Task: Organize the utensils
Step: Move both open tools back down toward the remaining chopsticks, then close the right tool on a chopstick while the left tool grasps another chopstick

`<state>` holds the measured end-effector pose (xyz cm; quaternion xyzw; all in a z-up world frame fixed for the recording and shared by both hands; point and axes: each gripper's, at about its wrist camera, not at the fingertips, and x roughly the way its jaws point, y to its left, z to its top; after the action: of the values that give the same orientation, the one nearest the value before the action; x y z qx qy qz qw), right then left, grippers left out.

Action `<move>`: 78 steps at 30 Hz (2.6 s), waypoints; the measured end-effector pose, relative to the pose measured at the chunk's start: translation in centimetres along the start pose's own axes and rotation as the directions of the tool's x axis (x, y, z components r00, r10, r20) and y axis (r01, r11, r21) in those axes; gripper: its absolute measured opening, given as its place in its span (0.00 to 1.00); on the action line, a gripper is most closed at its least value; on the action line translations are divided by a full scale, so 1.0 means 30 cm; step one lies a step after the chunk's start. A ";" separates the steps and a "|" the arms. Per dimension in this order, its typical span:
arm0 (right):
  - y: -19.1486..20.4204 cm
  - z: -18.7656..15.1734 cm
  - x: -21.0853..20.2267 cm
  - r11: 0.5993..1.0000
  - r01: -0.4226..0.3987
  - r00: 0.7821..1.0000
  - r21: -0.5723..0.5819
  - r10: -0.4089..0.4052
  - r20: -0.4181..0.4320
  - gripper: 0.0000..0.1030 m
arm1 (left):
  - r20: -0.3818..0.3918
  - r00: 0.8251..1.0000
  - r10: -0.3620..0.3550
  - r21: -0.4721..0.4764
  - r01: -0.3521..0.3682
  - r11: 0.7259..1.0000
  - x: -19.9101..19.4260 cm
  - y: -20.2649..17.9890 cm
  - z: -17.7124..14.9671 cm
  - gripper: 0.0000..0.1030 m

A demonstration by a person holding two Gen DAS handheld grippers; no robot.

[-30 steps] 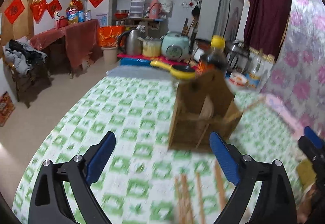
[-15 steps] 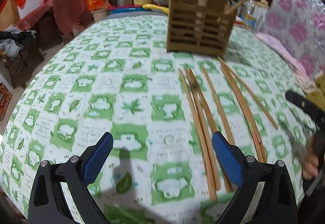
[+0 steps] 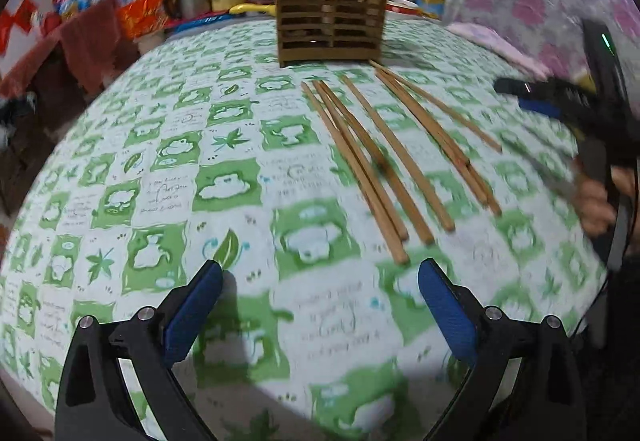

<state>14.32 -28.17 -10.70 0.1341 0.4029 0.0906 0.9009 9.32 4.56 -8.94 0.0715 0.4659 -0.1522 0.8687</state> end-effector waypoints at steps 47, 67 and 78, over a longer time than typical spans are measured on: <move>0.080 -0.058 0.079 0.974 -0.017 0.976 -0.225 -0.033 -0.216 0.20 | -0.080 0.989 0.126 -0.076 -0.132 0.988 0.160 0.074 0.214 0.77; 0.064 -0.054 0.080 0.980 -0.055 0.974 -0.191 0.011 -0.224 0.22 | -0.007 0.987 0.162 0.077 -0.161 0.984 0.116 0.006 0.173 0.08; 0.042 -0.048 0.052 0.986 -0.038 0.983 -0.164 0.008 -0.182 0.07 | -0.011 0.987 0.163 0.056 -0.162 0.985 0.118 0.016 0.179 0.06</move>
<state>14.19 -26.30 -12.31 0.0539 0.4724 0.1463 0.8675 15.56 2.88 -8.90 0.1344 0.4608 -0.0929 0.8724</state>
